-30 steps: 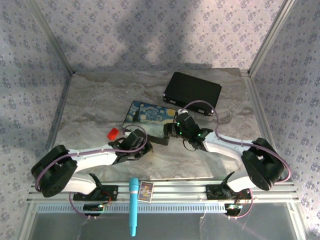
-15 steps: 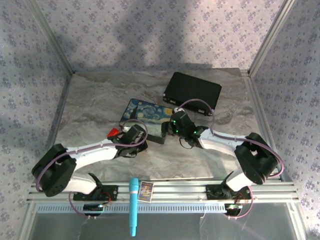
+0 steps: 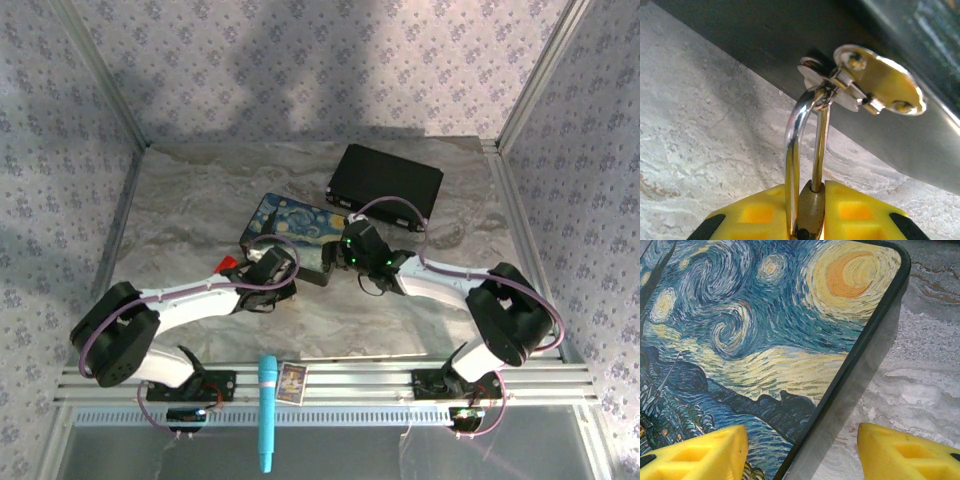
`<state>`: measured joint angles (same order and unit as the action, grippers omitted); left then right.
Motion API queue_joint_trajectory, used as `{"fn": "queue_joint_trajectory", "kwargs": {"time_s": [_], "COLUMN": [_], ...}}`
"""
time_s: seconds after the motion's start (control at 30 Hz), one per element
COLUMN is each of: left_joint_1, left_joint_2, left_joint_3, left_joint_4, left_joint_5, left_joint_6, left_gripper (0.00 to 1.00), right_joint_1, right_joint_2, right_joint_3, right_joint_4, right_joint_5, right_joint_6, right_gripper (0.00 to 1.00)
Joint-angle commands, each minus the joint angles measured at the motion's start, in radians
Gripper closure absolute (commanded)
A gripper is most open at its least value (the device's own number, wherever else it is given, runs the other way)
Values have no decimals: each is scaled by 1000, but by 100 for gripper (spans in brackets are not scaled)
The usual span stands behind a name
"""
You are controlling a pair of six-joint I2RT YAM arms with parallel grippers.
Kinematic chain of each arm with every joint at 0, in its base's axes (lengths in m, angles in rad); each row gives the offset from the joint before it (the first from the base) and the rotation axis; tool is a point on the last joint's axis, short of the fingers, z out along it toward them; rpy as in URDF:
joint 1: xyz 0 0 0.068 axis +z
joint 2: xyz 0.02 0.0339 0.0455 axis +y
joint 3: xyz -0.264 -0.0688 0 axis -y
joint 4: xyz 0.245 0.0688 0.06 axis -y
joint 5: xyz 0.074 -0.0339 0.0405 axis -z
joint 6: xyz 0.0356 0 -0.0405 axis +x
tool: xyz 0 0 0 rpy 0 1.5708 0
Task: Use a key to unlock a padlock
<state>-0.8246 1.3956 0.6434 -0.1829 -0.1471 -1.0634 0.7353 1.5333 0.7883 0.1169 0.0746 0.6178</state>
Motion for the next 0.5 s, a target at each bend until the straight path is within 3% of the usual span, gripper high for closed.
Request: {"fn": "queue_joint_trajectory", "kwargs": {"time_s": [0.0,0.47], "left_joint_1": [7,-22], "left_joint_2": [43,63], "left_joint_3": [-28,-10], "left_joint_4": [-112,-173], "left_joint_5": [-89,-176], "left_joint_6": [38,31], "left_gripper": [80,73], "right_joint_1": [-13,-19], "right_joint_2": [55,67], "right_joint_3": [-26,-42], "right_joint_4": [-114,-90], "right_joint_5": [14,-5], "right_joint_6": [-6,1], "right_gripper": [39,40]}}
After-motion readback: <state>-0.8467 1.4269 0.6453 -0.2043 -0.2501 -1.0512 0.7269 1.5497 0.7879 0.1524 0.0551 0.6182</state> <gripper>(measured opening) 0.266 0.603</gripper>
